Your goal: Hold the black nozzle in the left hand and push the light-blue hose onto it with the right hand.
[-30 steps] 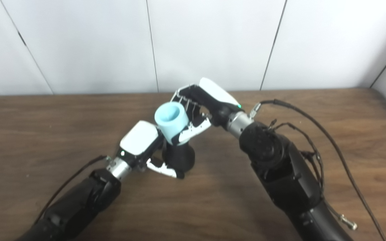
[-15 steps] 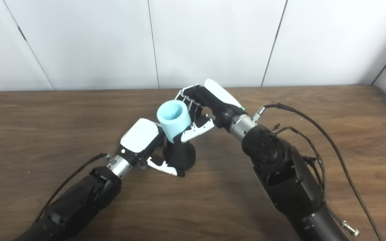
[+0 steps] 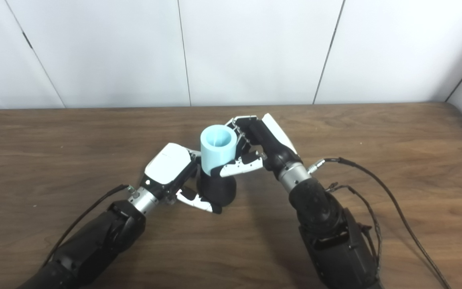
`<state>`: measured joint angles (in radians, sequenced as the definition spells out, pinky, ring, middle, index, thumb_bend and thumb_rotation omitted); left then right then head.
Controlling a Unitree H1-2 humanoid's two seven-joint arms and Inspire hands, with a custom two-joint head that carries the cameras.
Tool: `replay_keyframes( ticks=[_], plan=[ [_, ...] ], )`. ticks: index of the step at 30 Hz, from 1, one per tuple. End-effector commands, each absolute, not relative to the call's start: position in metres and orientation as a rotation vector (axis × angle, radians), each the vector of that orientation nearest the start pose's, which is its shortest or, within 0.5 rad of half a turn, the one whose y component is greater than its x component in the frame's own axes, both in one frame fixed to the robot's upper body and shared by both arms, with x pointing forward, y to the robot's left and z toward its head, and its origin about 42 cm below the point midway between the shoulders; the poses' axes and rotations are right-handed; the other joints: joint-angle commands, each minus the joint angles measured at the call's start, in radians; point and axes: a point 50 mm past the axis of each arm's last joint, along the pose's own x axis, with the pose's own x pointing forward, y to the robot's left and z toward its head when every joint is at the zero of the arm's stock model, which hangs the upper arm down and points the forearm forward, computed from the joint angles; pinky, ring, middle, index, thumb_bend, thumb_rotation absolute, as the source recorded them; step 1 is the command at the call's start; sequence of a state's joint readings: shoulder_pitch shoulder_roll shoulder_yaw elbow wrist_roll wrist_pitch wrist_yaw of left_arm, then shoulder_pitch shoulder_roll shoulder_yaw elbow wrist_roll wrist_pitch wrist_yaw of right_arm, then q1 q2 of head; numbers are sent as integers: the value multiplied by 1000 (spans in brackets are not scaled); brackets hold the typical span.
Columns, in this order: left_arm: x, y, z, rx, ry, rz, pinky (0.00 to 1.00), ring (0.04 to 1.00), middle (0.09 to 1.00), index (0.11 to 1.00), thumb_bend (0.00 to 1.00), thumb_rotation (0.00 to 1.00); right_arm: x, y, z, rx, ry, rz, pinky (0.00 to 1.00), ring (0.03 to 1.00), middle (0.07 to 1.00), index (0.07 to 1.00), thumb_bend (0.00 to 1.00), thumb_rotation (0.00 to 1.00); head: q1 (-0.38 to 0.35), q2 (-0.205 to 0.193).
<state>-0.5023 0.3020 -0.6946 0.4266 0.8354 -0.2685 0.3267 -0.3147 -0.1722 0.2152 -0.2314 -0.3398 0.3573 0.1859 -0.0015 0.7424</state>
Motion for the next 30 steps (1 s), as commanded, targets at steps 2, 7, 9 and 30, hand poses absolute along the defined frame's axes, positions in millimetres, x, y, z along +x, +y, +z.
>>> replay_keyframes(
  ticks=[2,7,9,30],
  plan=[
    [346,148,61,1277,-478,-757,273,376,399,508,520,0,353,-182,208,-576,-112,287,215,286,393,494,524,0,-1,2],
    [347,147,61,1277,-476,-752,271,374,398,508,520,0,354,-183,211,-583,-135,290,221,295,398,493,525,0,-3,3],
    [347,146,61,1275,-471,-755,279,381,399,509,520,0,354,-184,214,-585,-154,293,246,320,407,496,526,0,-4,2],
    [351,143,60,1270,-477,-747,272,379,401,508,520,0,364,-202,288,-726,-388,398,973,1000,1000,1000,1000,430,-5,-10]
  ],
)
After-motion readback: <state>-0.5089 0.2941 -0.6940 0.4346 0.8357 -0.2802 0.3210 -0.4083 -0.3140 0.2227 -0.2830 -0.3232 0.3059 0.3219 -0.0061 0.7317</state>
